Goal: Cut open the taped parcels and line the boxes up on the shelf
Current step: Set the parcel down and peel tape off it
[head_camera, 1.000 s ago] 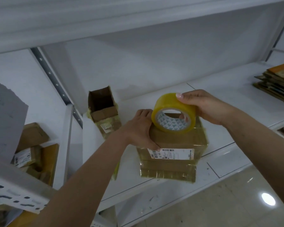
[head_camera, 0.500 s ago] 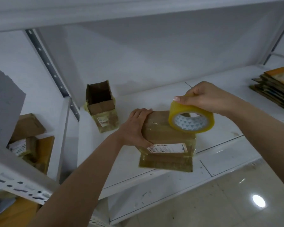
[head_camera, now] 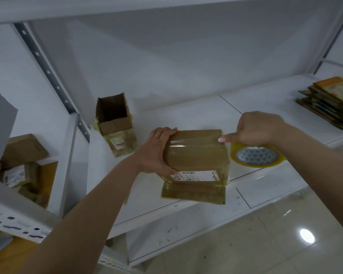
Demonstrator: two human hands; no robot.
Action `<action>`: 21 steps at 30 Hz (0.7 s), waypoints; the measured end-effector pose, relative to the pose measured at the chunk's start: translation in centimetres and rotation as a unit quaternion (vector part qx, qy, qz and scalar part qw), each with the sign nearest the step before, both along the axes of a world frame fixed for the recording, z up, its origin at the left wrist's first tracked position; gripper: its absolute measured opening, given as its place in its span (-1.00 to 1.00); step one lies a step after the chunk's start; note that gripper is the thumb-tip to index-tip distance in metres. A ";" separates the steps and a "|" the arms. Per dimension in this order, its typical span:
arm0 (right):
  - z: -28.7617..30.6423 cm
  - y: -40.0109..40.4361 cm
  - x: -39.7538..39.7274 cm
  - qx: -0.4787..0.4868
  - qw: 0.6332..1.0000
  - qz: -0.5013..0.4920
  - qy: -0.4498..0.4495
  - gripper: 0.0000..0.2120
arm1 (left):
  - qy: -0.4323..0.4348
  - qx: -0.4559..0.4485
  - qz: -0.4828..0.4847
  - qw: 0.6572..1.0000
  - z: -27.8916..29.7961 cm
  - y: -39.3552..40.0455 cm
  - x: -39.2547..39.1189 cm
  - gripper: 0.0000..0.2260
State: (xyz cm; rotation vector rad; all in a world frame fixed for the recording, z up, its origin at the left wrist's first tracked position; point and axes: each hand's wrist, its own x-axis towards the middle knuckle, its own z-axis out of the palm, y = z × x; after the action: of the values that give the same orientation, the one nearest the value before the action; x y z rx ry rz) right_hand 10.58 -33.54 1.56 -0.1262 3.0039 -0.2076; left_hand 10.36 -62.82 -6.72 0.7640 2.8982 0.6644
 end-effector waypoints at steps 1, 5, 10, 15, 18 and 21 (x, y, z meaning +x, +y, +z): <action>-0.6 0.2 0.0 -0.006 1.000 0.003 -0.015 -0.26 | -0.001 0.001 0.000 1.000 0.0 0.0 0.0 0.11; -2.7 0.7 -0.2 -0.080 0.994 0.005 -0.068 -0.22 | -0.001 0.005 -0.003 1.000 0.0 0.1 0.2 0.11; -3.7 1.3 -0.7 -0.123 0.990 -0.001 -0.074 -0.21 | -0.040 0.045 0.007 0.998 0.1 0.5 0.1 0.09; -3.7 1.3 -0.6 -0.134 0.987 -0.008 -0.084 -0.18 | 0.027 0.164 0.204 0.965 -0.9 2.7 0.7 -0.06; -3.9 1.5 -0.2 -0.143 0.986 -0.018 -0.085 -0.21 | -0.040 0.179 0.336 0.924 -1.3 3.8 1.0 0.15; -4.0 1.6 0.3 -0.148 0.985 -0.024 -0.083 -0.25 | -0.105 0.195 0.385 0.896 -1.6 3.8 0.9 0.10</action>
State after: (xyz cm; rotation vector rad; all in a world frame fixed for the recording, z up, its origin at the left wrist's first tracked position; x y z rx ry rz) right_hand 10.91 -31.99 -2.44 -0.0610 2.7931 -0.6348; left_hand 11.26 -59.00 -8.28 -0.4905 2.8133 1.3120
